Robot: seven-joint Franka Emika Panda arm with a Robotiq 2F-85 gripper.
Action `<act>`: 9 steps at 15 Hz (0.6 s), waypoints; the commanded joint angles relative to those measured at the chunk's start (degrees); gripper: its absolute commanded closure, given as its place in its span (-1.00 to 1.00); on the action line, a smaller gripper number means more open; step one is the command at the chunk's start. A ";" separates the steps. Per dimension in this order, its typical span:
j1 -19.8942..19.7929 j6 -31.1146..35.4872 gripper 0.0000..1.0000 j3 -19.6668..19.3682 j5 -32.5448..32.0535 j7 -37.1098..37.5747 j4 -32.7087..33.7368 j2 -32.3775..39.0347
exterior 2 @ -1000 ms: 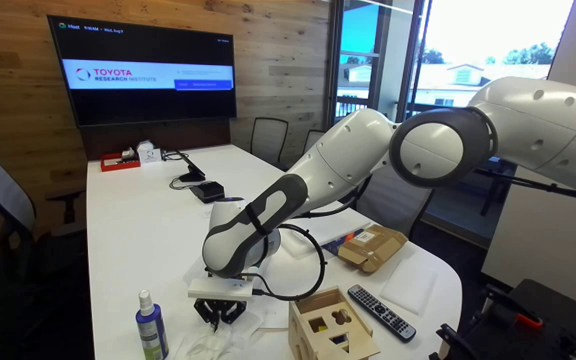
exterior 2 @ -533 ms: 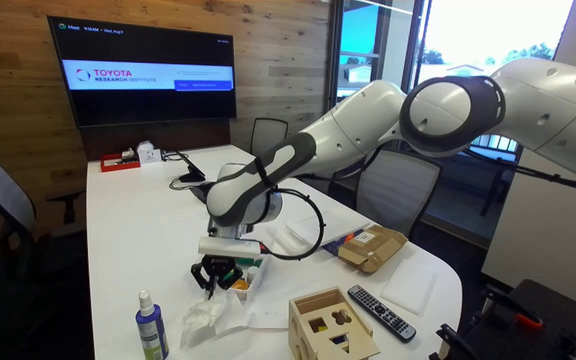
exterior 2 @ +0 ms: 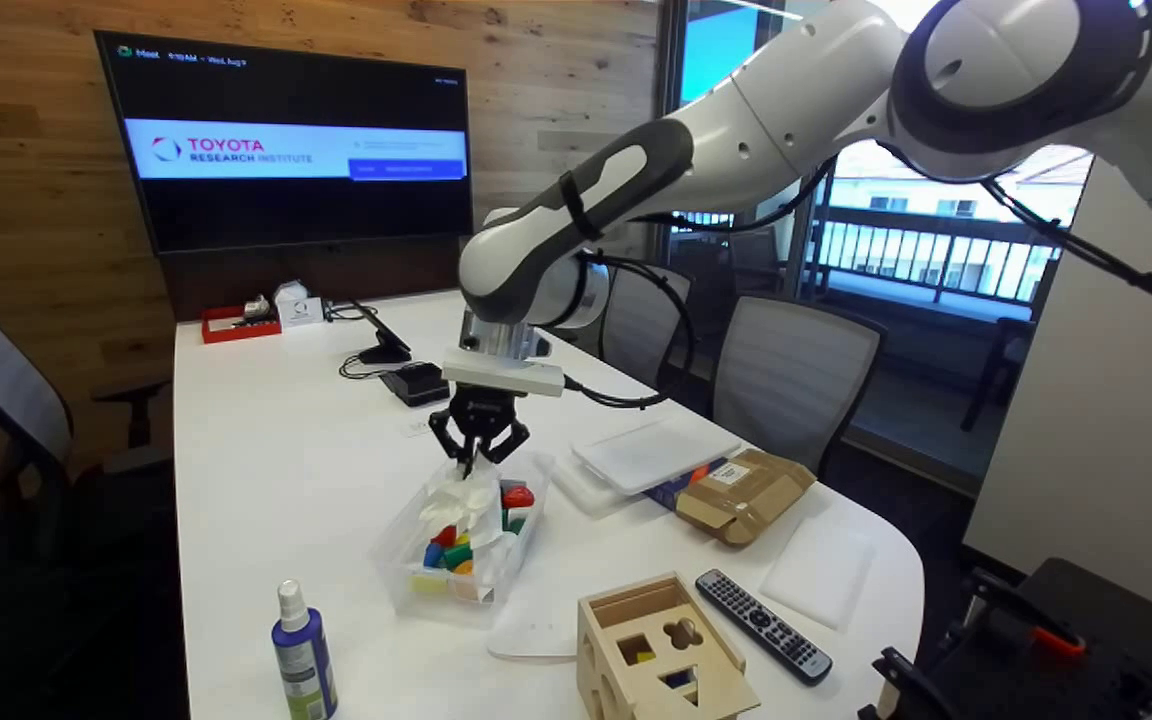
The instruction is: Wipe the table with the paper towel
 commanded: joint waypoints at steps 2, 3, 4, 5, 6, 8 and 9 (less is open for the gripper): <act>3.03 1.44 0.98 -8.59 0.07 10.43 -15.54 -13.27; 3.29 1.81 0.98 -10.03 -0.52 12.64 -17.68 -14.30; 3.60 2.18 0.98 -11.36 -1.26 15.07 -19.57 -15.12; 3.57 2.36 0.98 -12.54 -1.89 17.14 -20.96 -15.16; 3.50 2.31 0.98 -13.50 -2.51 19.27 -21.81 -14.75; 2.96 3.62 0.98 -15.09 -3.70 21.64 -22.74 -12.64; 2.82 6.48 0.98 -15.97 -5.05 21.94 -23.26 -11.47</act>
